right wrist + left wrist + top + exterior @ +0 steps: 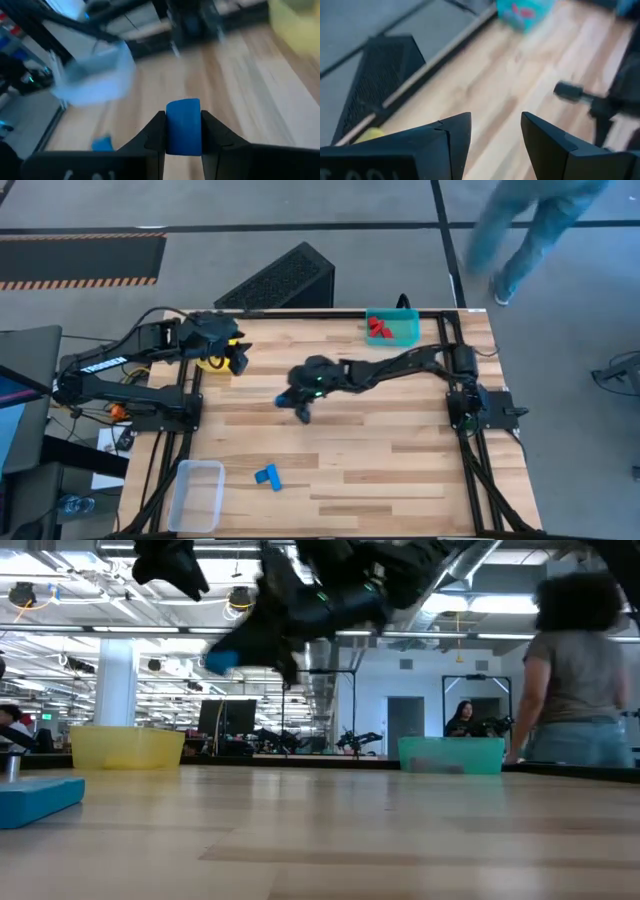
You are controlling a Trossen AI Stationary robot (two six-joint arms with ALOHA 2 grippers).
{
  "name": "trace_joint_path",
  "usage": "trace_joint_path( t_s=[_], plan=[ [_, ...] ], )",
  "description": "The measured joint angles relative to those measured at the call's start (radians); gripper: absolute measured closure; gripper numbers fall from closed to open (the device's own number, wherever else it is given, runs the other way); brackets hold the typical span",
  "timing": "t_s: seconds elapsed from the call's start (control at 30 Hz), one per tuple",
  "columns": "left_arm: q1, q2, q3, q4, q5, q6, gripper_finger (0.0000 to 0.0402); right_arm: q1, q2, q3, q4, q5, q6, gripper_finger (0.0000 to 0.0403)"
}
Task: Sort & place blocks by color
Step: Put the top right blue block into the transparent bin
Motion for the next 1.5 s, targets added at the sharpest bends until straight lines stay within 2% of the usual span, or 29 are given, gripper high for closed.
trace_joint_path(
  t_s=[0.13, 0.27, 0.43, 0.47, 0.53, 0.6, 0.7, 0.8, 0.87, 1.0, 1.07, 1.17, 1.27, 1.33, 1.5],
  plan=[
    [0.000, -0.003, 0.000, -0.126, 0.055, 0.015, 0.0242, 0.059, 0.150, 0.285, -0.114, 0.042, -0.001, 0.0318],
    [-0.003, -0.037, -0.001, -0.230, 0.056, -0.002, 0.0242, 0.116, 0.337, 0.591, -0.206, 0.050, 0.002, 0.0318],
    [-0.003, -0.122, -0.001, -0.202, 0.104, 0.033, 0.0242, 0.165, 0.548, 0.923, -0.220, 0.069, 0.012, 0.0318],
    [-0.003, -0.146, -0.001, -0.191, 0.128, 0.033, 0.0242, 0.170, 0.579, 0.953, -0.201, 0.073, 0.012, 0.0318],
    [-0.003, -0.176, -0.001, -0.180, 0.157, 0.028, 0.0242, 0.175, 0.593, 0.898, -0.024, 0.080, 0.028, 0.0318],
    [-0.003, -0.206, -0.001, -0.167, 0.163, 0.021, 0.0242, 0.175, 0.596, 0.861, 0.049, 0.083, 0.037, 0.0315],
    [-0.003, -0.230, -0.002, -0.170, 0.122, 0.035, 0.0242, 0.169, 0.600, 0.849, 0.047, 0.063, -0.059, 0.0308],
    [-0.003, -0.243, -0.020, -0.173, 0.100, 0.037, 0.0242, 0.167, 0.630, 0.858, 0.023, -0.037, -0.105, 0.0305],
    [-0.003, -0.243, -0.037, -0.179, 0.149, 0.012, 0.0242, 0.178, 0.655, 0.862, 0.033, -0.069, -0.095, 0.0304],
    [-0.017, -0.244, -0.091, -0.202, 0.315, -0.074, 0.0242, 0.200, 0.672, 0.864, 0.029, -0.084, -0.016, 0.0305],
    [-0.041, -0.257, -0.122, -0.206, 0.357, -0.107, 0.0242, 0.211, 0.681, 0.864, 0.038, -0.038, 0.017, 0.0308],
    [-0.080, -0.296, -0.148, -0.207, 0.343, -0.185, 0.0242, 0.221, 0.672, 0.863, 0.011, 0.057, 0.012, 0.0313],
    [-0.099, -0.356, -0.173, -0.226, 0.299, -0.333, 0.0242, 0.225, 0.634, 0.864, -0.057, 0.137, -0.067, 0.0313],
    [-0.102, -0.397, -0.200, -0.238, 0.291, -0.421, 0.0242, 0.220, 0.595, 0.864, -0.134, 0.154, -0.110, 0.0313],
    [-0.102, -0.482, -0.343, -0.143, 0.382, -0.556, 0.0239, 0.194, 0.480, 0.865, -0.356, 0.277, -0.289, 0.0311]
  ],
)
